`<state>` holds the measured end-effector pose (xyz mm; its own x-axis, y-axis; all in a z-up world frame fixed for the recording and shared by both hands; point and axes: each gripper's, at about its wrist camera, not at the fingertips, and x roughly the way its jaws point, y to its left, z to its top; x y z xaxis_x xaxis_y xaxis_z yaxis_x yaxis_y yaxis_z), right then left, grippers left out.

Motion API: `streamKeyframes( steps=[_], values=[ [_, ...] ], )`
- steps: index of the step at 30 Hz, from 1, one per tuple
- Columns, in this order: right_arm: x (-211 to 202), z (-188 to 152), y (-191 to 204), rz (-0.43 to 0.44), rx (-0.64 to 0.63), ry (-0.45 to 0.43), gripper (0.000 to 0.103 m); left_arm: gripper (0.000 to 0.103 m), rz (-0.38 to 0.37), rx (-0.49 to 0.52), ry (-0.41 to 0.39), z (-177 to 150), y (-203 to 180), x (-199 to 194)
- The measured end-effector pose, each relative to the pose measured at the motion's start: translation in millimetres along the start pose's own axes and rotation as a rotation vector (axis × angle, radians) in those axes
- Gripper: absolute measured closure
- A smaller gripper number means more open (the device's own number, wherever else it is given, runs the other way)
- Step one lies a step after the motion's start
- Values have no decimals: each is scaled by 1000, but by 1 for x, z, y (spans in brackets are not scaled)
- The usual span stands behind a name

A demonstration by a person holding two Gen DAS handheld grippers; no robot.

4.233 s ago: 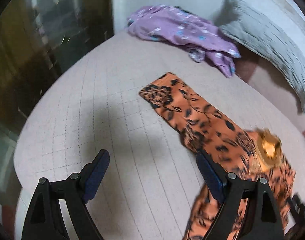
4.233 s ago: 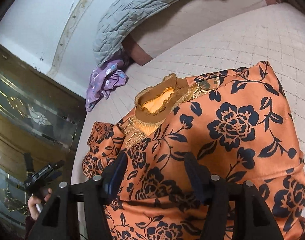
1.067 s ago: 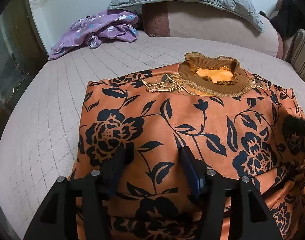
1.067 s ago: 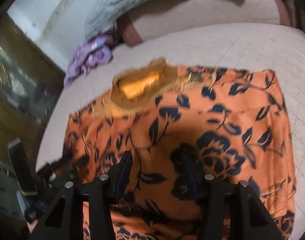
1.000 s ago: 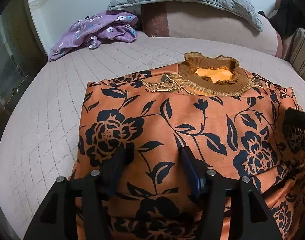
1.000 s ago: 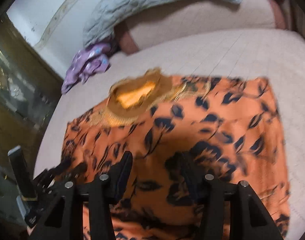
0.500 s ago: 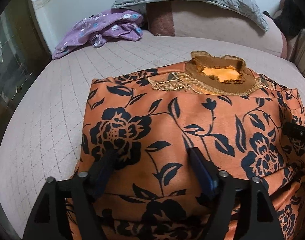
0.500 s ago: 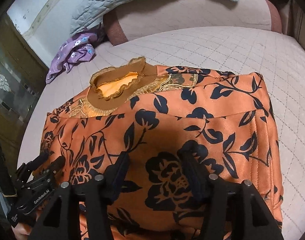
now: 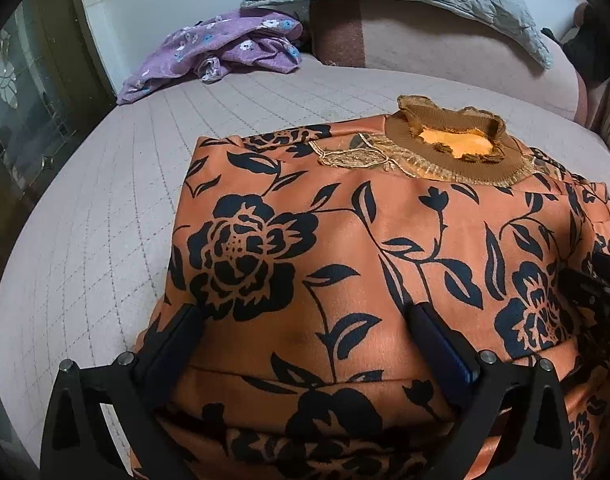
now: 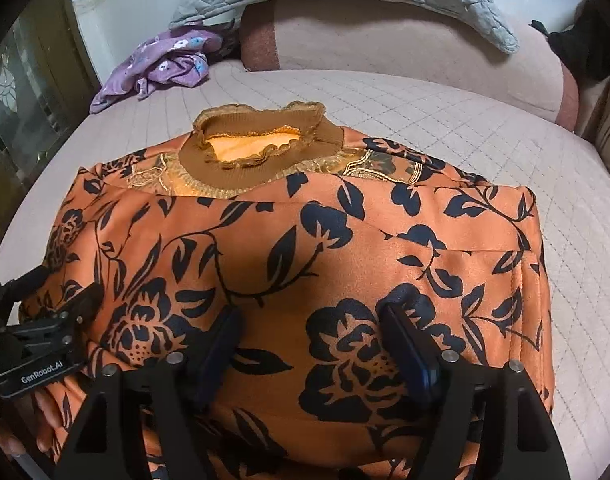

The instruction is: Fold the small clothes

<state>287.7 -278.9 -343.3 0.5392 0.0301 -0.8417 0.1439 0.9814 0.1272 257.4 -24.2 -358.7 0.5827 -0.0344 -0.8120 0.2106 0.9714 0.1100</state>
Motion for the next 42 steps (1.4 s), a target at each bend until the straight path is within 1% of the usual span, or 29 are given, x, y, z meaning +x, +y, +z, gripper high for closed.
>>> streamKeyframes(
  steps=[2, 4, 5, 6, 8, 10, 12, 13, 14, 15, 17, 21, 23, 26, 29, 42],
  values=[
    [-3, 2, -2, 0, 15, -5, 28, 0, -13, 15, 10, 2, 1, -1],
    [-13, 5, -7, -8, 38, -40, 31, 0, 13, 67, 1, 5, 0, -7],
    [-20, 7, -14, -24, 65, -74, 32, 0, 49, 91, -28, 7, -1, -12],
    [-26, 9, -21, -34, 92, -98, 32, 0, 90, 108, -86, 8, -2, -20],
    [-36, 11, -41, -48, 172, -128, 33, 0, 93, 102, -133, 10, 2, -28],
    [-36, 10, -56, -94, 212, -121, 34, 0, 95, 73, -143, 13, 7, -31],
    [-30, 7, -66, -115, 231, -87, 35, 0, 119, 70, -116, 14, 10, -25],
    [-25, 5, -69, -120, 239, -61, 36, 0, 122, 68, -97, 14, 10, -21],
    [-18, 2, -72, -125, 239, -28, 39, 0, 121, 60, -69, 13, 11, -15],
    [-14, 1, -73, -129, 225, -15, 39, 0, 113, 52, -50, 13, 12, -11],
    [-14, 1, -66, -152, 180, -24, 39, 0, 94, 35, -24, 12, 15, -5],
    [-12, 4, -67, -134, 188, -21, 38, 0, 62, 8, -14, 10, 19, -1],
    [-11, 5, -65, -138, 162, -33, 37, 0, 24, 3, 13, 7, 18, 4],
    [-11, 1, -61, -153, 121, -62, 37, 0, 21, -7, 4, 3, 18, 5],
    [-9, -2, -66, -137, 119, -78, 36, 0, 9, -29, 5, 5, 19, 7],
    [-9, -5, -67, -133, 119, -96, 35, 0, 15, -41, -16, -1, 19, 4]
  ],
)
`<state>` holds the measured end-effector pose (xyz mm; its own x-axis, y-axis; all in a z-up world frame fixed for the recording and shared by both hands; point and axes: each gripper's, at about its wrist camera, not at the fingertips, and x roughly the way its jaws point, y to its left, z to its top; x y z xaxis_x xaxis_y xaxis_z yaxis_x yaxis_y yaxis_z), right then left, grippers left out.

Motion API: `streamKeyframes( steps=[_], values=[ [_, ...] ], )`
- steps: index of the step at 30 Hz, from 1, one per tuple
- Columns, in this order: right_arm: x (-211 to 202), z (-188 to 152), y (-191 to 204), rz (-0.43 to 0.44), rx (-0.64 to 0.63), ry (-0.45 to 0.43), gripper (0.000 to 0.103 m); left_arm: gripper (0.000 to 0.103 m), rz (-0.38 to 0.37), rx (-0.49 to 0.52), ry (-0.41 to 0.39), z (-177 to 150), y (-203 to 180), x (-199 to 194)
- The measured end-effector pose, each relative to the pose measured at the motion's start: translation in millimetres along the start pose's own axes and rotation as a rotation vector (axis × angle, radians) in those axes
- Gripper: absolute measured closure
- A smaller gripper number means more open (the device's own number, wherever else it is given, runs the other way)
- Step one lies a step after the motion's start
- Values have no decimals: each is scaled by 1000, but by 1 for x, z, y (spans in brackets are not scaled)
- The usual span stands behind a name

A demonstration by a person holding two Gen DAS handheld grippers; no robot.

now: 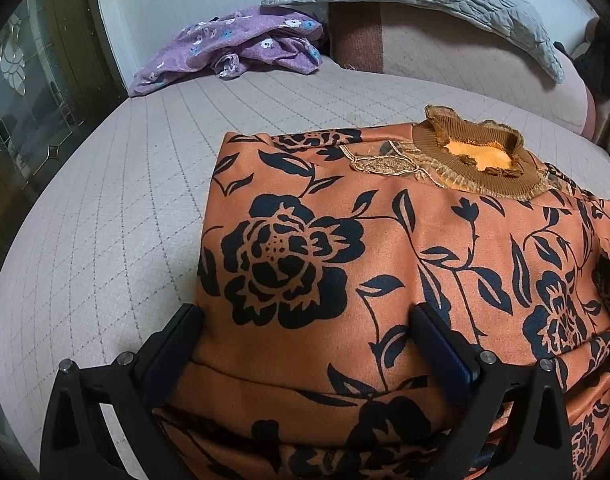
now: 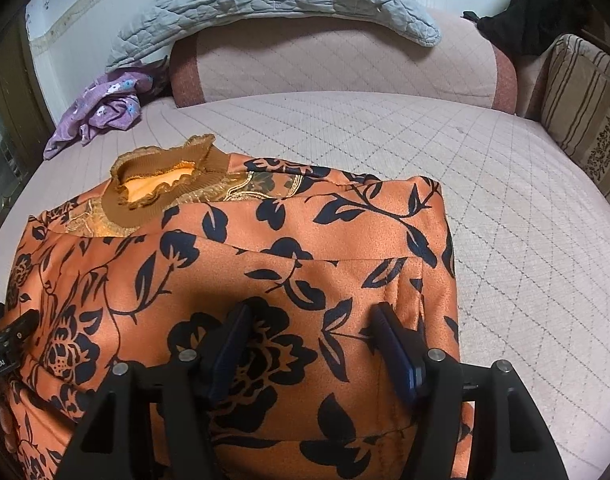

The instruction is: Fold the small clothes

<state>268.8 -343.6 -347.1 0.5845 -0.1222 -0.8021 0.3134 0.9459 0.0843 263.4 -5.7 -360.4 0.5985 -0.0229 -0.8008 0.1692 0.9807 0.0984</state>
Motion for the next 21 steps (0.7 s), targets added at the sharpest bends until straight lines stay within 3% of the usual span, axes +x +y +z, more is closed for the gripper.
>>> streamKeyframes(
  steps=[6, 11, 13, 17, 21],
  values=[
    [-8, 3, 1, 8, 0, 18, 36, 0, -8, -2, 2, 0, 1, -1],
    [-53, -1, -16, 65, 50, -81, 36, 0, -17, 0, 37, 2, 10, -12],
    [-55, -7, -26, 92, 77, -50, 36, 0, 2, -3, 25, -1, 14, -21],
    [-39, -25, -46, 122, 125, 91, 37, 0, 36, -10, 11, -14, 30, -37],
    [-78, -32, -63, 163, 162, 27, 35, 0, 40, -68, 12, -32, 58, -57]
  ],
)
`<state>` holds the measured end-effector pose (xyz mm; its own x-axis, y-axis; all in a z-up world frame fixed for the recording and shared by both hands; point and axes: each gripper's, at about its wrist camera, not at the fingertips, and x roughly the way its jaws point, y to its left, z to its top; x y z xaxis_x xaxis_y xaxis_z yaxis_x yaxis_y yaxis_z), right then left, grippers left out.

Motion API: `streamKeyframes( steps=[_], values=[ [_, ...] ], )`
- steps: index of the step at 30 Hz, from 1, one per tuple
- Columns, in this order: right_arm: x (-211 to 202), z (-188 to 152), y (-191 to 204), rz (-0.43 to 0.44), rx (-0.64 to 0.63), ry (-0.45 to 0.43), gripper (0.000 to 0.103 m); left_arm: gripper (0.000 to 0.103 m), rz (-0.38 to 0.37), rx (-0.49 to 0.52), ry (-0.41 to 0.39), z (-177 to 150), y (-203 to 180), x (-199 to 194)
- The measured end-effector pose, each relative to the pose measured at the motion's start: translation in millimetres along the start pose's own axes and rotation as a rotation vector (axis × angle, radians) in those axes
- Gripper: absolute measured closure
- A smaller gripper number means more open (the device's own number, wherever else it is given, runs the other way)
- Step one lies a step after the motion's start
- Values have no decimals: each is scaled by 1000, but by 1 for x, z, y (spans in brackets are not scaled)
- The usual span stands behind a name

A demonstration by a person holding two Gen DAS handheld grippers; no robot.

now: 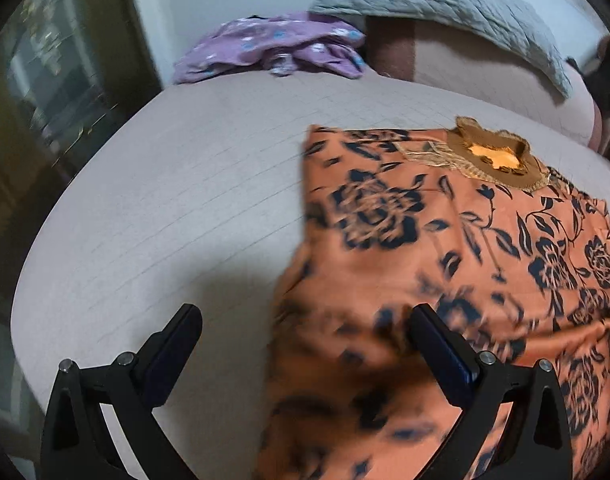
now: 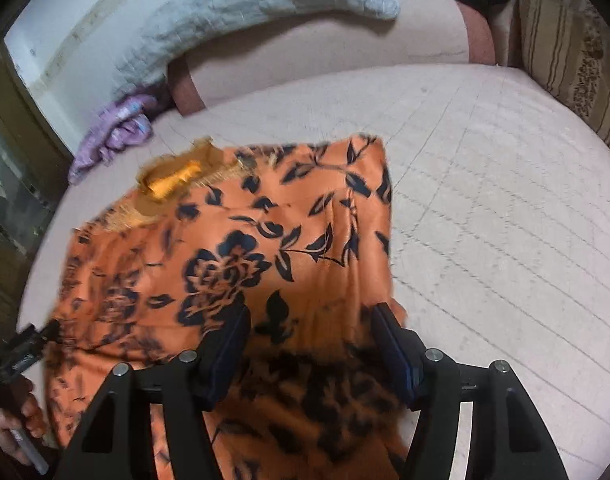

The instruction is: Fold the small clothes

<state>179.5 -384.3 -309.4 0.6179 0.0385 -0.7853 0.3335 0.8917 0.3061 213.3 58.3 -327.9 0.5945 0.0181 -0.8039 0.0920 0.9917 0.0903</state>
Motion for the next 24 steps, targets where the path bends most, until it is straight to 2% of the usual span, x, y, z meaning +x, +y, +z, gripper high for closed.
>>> streamKeyframes(
  steps=[2, 5, 8, 10, 12, 17, 19, 22, 24],
  values=[
    [-19, -8, -14, 18, 54, -11, 33, 0, -15, -44, 15, -18, 17, -11],
    [-33, -26, -42, 55, 183, 71, 31, 0, -89, -113, 76, -48, 43, -23],
    [-47, -49, -67, 109, 281, 136, 31, 0, -85, -103, 86, -76, 54, -37],
    [-57, -68, -75, 127, 288, 173, 30, 0, -82, -76, 96, -91, 55, -44],
    [-63, -84, -78, 118, 277, 200, 29, 0, -114, -64, 127, -108, 58, -48],
    [-77, -116, -83, 94, 277, 254, 28, 0, -225, -118, 219, -139, 62, -54],
    [-77, -125, -80, 57, 255, 277, 26, 1, -232, -123, 255, -149, 60, -52],
    [-71, -141, -75, 22, 218, 345, 26, 16, -255, -129, 297, -161, 59, -49],
    [-70, -151, -75, -12, 205, 364, 26, 36, -281, -138, 320, -167, 58, -47]
  ],
)
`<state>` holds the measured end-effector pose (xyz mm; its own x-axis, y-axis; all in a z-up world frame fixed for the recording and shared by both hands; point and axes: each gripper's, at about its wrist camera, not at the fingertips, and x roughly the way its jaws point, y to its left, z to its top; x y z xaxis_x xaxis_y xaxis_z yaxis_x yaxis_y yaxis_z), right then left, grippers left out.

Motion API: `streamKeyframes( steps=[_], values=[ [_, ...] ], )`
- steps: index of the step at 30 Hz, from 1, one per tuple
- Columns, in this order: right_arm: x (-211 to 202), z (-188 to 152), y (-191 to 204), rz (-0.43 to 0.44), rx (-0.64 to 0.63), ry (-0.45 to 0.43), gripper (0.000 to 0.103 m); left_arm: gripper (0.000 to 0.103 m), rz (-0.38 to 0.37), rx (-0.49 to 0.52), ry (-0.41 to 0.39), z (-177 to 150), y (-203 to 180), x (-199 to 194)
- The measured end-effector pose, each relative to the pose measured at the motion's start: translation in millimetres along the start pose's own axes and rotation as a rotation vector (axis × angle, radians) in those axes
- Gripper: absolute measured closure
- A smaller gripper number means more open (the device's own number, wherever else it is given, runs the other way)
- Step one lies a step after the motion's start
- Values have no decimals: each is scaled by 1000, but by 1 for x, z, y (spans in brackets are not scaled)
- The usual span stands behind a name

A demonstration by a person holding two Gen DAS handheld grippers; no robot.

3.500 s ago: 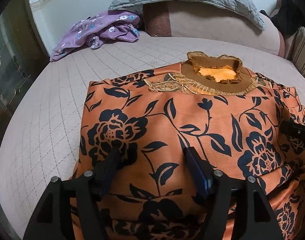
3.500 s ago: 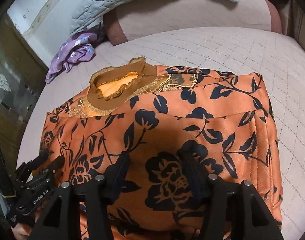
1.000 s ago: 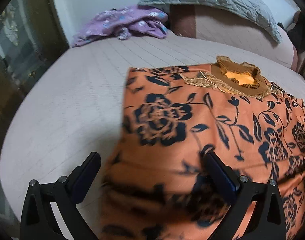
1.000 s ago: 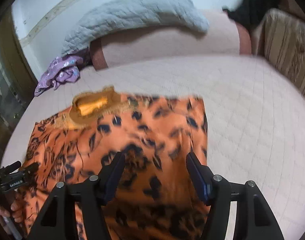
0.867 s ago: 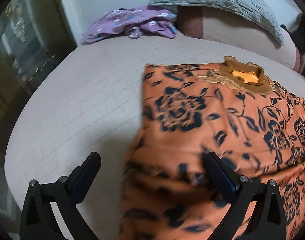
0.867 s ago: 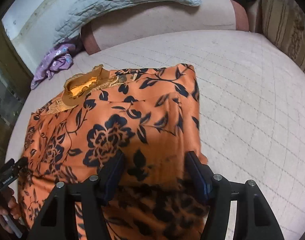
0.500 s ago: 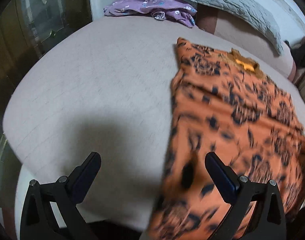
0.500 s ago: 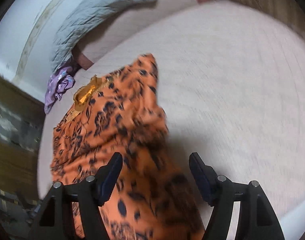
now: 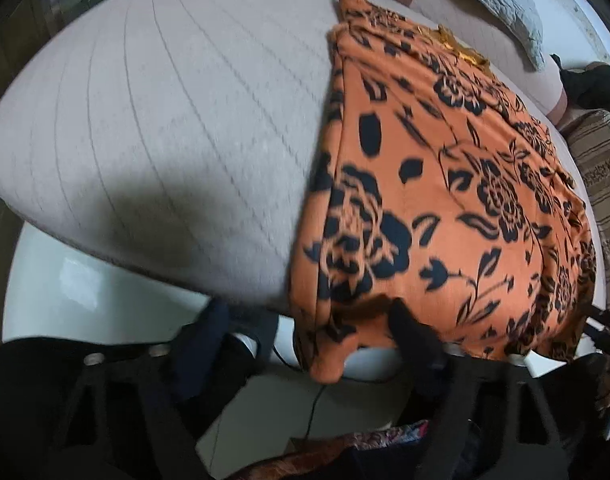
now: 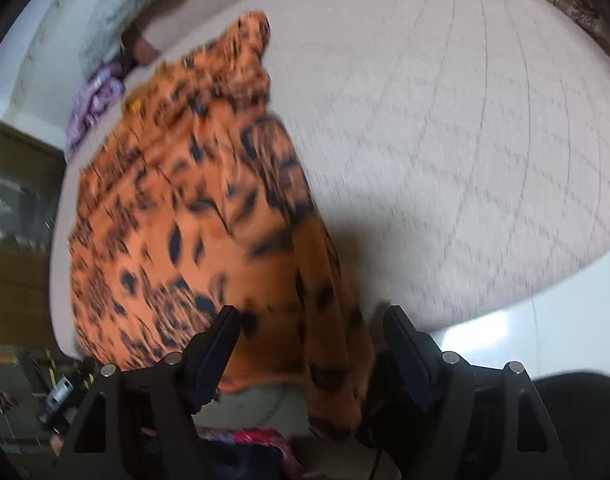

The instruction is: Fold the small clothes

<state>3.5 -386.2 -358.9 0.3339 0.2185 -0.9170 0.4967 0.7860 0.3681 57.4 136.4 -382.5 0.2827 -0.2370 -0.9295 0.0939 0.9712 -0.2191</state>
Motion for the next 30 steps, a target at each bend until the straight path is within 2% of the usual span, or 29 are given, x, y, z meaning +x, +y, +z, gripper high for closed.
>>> streamKeyframes(
  steps=[2, 5, 7, 8, 10, 11, 12, 13, 15, 18, 20, 25, 28, 30],
  values=[
    [5, -6, -3, -10, 10, 19, 26, 46, -32, -7, 20, -1, 1, 5],
    [16, -12, -6, -12, 33, 51, 26, 47, -32, 7, 22, -3, -3, 8],
    [25, -14, -7, -12, 40, 74, 26, 38, -29, 20, 43, -2, -9, 13],
    [28, -17, -8, 4, 51, 84, 26, 24, -28, 17, 74, -3, -11, 19],
    [33, -20, -9, 57, 68, 102, 36, 21, -43, -5, 139, -6, -10, 31],
    [32, -21, -9, 95, 72, 99, 50, 21, -51, -12, 153, -7, -10, 35],
    [31, -22, -10, 107, 70, 100, 55, 22, -48, -19, 159, -8, -8, 39],
    [29, -21, -8, 108, 64, 100, 58, 26, -48, -23, 153, -8, -7, 40],
    [26, -22, -7, 104, 38, 99, 70, 70, -86, -46, 142, -8, -5, 39],
    [13, -25, 1, 140, -10, 92, 86, 92, -130, -50, 138, -10, -4, 37],
    [-1, -26, 6, 182, -41, 80, 90, 97, -130, -31, 128, -11, -10, 35],
    [-36, -18, 21, 317, -70, 18, 91, 98, -140, 53, 90, -11, -35, 15],
    [-60, -7, 30, 434, -65, -34, 91, 98, -195, 78, 65, -8, -40, -10],
    [-68, -1, 40, 491, -60, -75, 91, 98, -234, 89, 28, 6, -42, -30]
  ],
)
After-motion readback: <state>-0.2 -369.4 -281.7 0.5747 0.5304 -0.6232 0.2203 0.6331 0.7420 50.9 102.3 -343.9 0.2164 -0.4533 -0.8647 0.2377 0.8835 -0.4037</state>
